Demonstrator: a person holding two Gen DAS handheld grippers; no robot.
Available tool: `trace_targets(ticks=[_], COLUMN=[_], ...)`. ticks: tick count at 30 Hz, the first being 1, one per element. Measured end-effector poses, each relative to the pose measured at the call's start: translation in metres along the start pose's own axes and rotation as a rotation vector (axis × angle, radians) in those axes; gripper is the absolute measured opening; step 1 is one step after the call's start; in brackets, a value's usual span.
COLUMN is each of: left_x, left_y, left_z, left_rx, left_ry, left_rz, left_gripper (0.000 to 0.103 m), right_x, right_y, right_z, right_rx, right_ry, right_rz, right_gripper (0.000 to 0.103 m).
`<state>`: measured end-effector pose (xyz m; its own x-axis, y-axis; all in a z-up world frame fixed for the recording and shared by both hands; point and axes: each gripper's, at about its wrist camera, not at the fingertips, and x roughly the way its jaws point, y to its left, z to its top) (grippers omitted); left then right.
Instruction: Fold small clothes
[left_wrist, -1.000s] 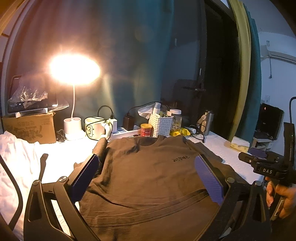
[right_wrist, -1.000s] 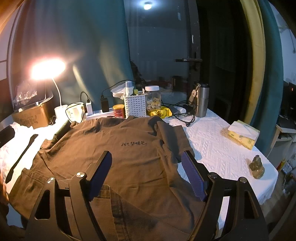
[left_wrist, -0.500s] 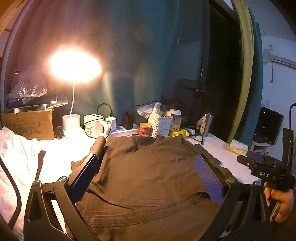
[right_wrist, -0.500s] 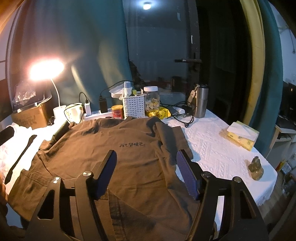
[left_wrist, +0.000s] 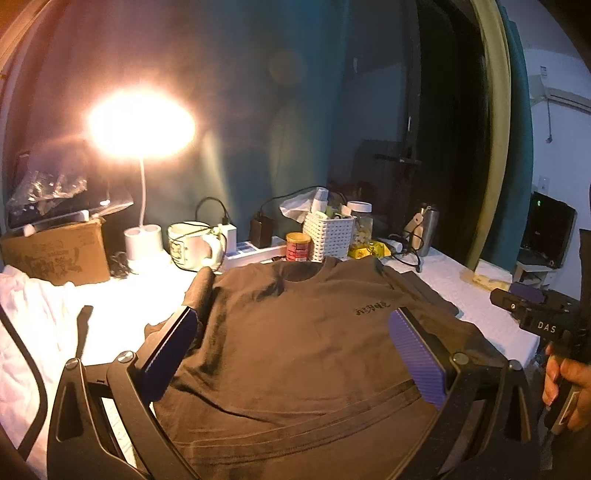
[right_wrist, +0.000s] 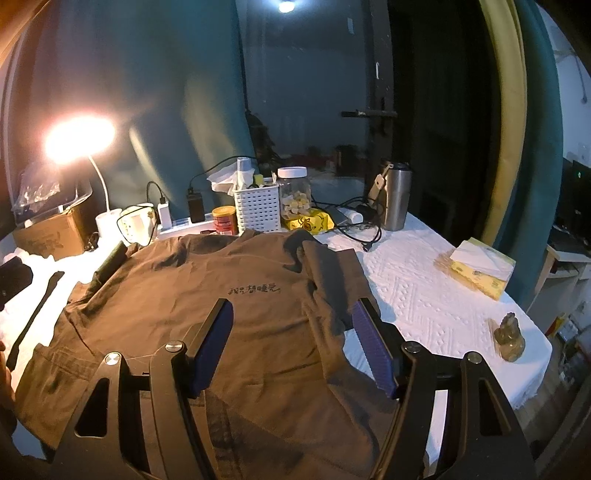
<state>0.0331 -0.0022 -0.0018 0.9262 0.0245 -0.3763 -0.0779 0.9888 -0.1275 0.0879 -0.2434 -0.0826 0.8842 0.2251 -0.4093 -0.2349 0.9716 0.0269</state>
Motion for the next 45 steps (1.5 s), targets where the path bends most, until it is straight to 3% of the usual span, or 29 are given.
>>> trace_targets(ticks=[6, 20, 22, 25, 36, 40, 45], left_x=[0.016, 0.058, 0.069, 0.089, 0.128, 0.145, 0.158], left_y=[0.005, 0.033, 0.031, 0.014, -0.005, -0.004, 0.002], left_z=[0.007, 0.023, 0.024, 0.021, 0.022, 0.02, 0.018], left_rx=[-0.004, -0.193, -0.15, 0.0, 0.027, 0.02, 0.017], left_ry=[0.022, 0.022, 0.082, 0.162, 0.253, 0.292, 0.305], left_rz=[-0.069, -0.037, 0.023, 0.147, 0.011, 0.03, 0.132], left_gripper=[0.102, 0.102, 0.102, 0.102, 0.102, 0.102, 0.102], right_x=[0.015, 0.072, 0.083, 0.103, 0.168, 0.198, 0.233], right_y=[-0.006, -0.061, -0.068, -0.08, -0.111, -0.122, -0.123], right_z=[0.009, 0.04, 0.042, 0.043, 0.04, 0.038, 0.037], right_rx=[0.007, 0.079, 0.083, 0.089, 0.105, 0.11, 0.083], right_ry=[0.024, 0.063, 0.072, 0.101, 0.187, 0.232, 0.292], right_rz=[-0.01, -0.055, -0.059, -0.059, -0.041, -0.028, -0.003], right_gripper=[0.071, 0.071, 0.071, 0.071, 0.071, 0.069, 0.065])
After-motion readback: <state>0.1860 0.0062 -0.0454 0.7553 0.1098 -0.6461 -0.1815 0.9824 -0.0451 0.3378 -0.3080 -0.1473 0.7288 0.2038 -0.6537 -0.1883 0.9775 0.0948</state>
